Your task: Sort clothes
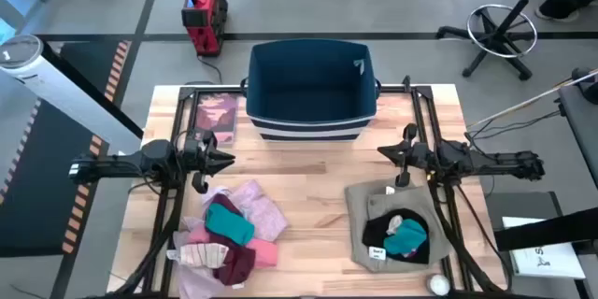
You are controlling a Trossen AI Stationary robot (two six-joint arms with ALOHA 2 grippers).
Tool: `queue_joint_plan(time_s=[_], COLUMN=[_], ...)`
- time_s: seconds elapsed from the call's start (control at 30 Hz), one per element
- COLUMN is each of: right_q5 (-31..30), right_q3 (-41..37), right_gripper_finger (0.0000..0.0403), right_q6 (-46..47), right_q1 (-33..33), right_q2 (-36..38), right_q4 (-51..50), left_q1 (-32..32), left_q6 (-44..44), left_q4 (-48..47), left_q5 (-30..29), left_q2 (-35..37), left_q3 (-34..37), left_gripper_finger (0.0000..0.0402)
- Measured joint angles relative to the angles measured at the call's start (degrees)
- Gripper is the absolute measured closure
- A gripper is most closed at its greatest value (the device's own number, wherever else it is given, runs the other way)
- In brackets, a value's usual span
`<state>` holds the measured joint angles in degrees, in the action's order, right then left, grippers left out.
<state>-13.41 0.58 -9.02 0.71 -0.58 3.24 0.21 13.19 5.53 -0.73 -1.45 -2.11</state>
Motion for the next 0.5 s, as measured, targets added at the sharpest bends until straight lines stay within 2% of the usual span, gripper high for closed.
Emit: queue_joint_plan(time_s=[0.5], right_q5=[0.0], right_q3=[0.0], right_gripper_finger=[0.0403], right_q6=[-1.1], right_q1=[0.0], right_q2=[0.0], right_q4=[0.4], left_q1=[0.0], left_q6=[-0.2], left_q4=[-1.9], left_q5=[0.0], left_q2=[0.0], left_q3=[0.0], left_gripper_finger=[0.0351])
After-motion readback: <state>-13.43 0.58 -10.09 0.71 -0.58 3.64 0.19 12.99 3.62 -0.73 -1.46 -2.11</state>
